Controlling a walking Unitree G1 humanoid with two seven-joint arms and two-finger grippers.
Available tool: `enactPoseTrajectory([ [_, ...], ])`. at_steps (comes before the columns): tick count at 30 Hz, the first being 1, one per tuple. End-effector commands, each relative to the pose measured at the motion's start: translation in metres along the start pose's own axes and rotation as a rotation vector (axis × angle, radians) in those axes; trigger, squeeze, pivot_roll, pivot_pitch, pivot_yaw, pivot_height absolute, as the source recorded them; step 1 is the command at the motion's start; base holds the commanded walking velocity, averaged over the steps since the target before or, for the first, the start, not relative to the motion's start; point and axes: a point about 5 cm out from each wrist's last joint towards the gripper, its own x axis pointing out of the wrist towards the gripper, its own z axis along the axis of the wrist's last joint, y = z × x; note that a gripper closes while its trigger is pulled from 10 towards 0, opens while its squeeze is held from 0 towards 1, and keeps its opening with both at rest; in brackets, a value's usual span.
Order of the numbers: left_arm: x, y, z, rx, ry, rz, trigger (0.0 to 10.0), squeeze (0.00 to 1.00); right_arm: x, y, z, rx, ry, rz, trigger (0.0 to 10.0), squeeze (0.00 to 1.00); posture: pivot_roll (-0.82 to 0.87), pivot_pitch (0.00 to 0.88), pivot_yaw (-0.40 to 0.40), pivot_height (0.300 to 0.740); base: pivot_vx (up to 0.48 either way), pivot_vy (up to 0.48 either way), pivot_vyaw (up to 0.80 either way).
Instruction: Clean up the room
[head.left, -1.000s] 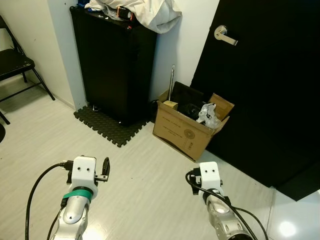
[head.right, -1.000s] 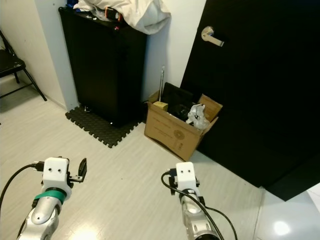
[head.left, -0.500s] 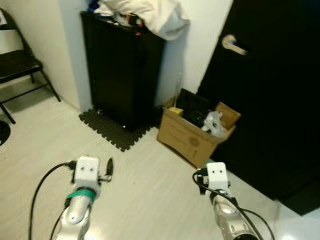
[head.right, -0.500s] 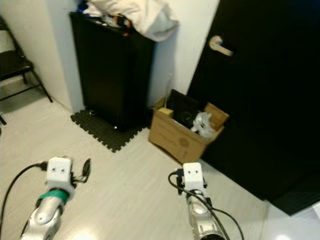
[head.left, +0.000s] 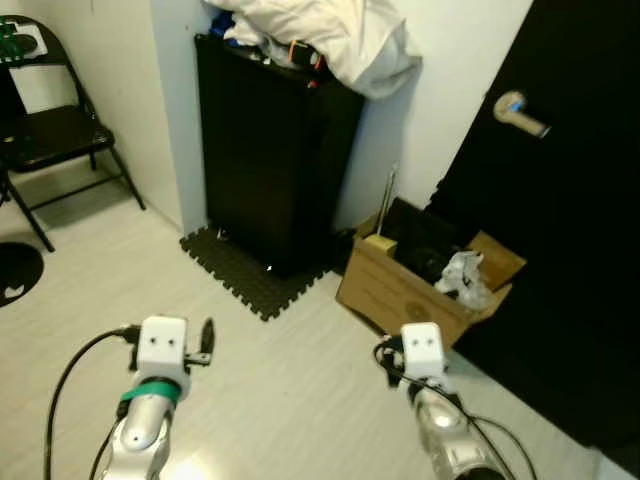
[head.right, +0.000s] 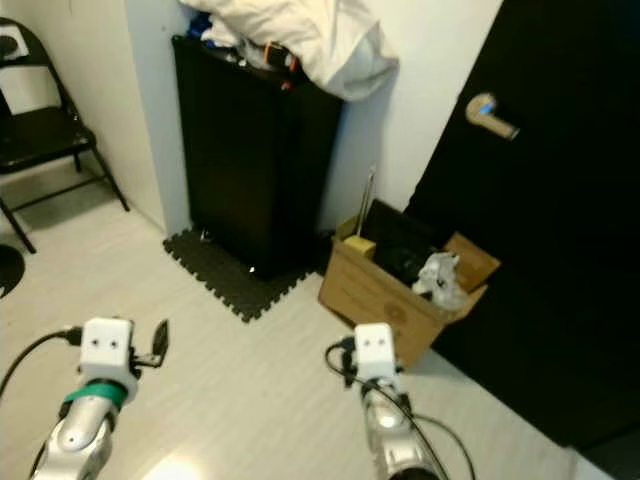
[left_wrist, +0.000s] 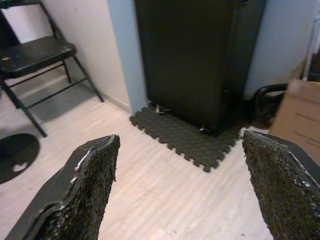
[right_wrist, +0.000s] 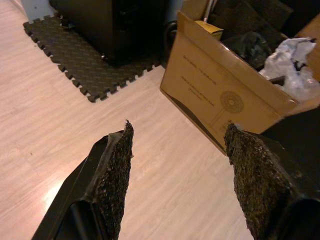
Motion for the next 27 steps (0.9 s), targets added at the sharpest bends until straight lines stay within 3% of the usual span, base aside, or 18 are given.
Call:
enactPoseTrajectory([
  [1, -0.0034, -0.0070, -0.0073, -0.006, 0.032, -0.027, 10.0, 0.00, -0.0026, -0.0075, -0.0083, -0.004, 0.027, -0.021, 10.0, 0.00, 0.09, 0.000, -0.017, 0.740, 0.281, 0.000, 0.00],
  [27, -0.0069, -0.0112, -0.0118, -0.008, 0.041, -0.038, 10.0, 0.00, -0.0041, 0.0006, -0.0105, -0.048, 0.024, 0.039, 10.0, 0.00, 0.09, 0.000, -0.029, 0.740, 0.279, 0.000, 0.00],
])
